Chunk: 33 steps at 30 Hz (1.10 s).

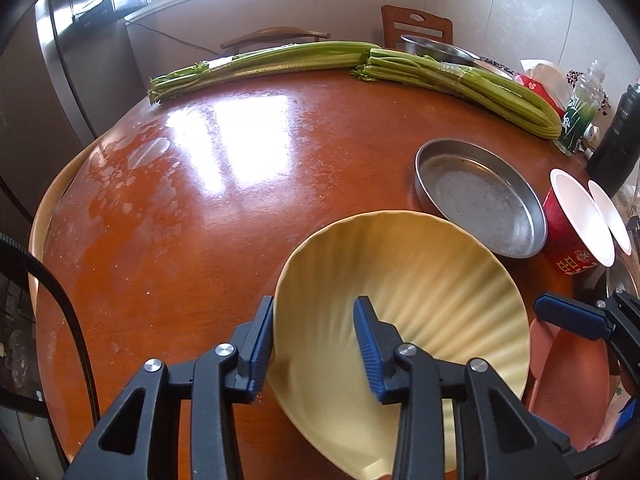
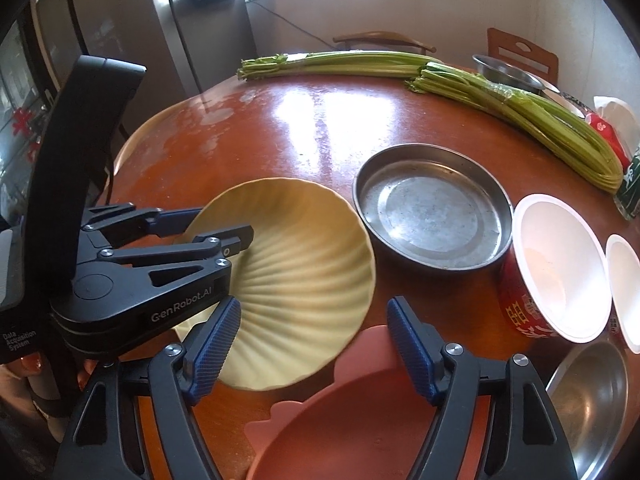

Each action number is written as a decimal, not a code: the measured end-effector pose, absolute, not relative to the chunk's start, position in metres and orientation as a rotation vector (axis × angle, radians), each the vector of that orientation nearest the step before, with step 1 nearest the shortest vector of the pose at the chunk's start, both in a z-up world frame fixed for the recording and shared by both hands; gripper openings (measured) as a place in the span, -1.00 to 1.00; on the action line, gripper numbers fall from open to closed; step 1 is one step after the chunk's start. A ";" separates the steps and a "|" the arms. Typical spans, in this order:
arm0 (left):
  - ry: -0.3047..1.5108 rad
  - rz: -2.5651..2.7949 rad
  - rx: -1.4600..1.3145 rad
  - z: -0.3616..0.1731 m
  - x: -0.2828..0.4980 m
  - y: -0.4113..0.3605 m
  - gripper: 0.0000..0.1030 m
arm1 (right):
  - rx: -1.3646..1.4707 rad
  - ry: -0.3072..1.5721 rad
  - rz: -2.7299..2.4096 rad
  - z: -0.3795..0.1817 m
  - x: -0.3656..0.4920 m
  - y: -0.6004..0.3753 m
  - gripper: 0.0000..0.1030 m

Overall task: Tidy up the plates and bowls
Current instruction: 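Lift the yellow shell plate with the left tool and set it down beside the pink plate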

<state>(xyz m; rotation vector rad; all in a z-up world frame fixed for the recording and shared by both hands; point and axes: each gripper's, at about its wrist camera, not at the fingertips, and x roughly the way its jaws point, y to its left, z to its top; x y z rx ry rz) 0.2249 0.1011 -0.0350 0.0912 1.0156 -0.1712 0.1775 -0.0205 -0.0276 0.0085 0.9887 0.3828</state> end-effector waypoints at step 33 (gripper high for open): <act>1.065 -0.222 0.012 -0.041 0.234 0.119 -0.55 | -0.032 1.048 0.404 -0.035 0.193 -0.010 0.46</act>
